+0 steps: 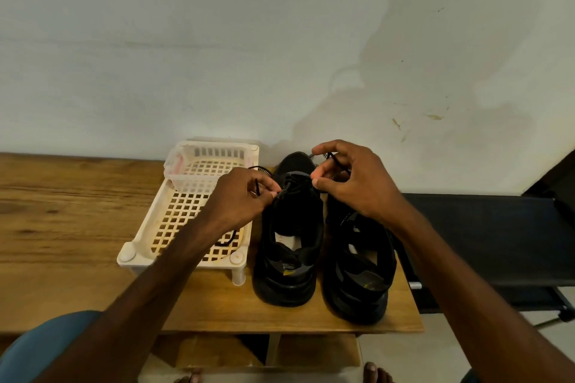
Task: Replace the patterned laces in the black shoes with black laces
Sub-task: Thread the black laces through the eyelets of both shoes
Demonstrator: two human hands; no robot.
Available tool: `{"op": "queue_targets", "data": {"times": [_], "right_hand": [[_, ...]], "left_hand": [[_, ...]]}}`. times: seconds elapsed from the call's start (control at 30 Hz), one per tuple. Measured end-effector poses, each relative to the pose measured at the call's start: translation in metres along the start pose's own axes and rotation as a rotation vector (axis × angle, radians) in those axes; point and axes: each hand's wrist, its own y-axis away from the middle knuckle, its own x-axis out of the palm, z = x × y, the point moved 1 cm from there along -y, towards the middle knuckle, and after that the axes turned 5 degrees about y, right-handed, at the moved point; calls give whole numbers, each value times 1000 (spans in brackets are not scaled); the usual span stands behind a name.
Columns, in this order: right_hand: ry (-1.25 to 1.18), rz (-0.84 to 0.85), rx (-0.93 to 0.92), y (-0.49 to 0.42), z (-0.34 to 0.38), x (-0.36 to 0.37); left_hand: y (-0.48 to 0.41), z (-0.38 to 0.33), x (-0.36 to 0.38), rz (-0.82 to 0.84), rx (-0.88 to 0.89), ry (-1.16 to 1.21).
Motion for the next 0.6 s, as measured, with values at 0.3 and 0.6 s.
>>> {"op": "queue_targets", "data": {"times": [0.3,0.6], "right_hand": [[258,108,88,0,-2,15],[263,110,120,1,-2,14]], "left_hand": [[-4,1,3,-96,-74,-10],[-5,-15,-32,-258,-128,1199]]}}
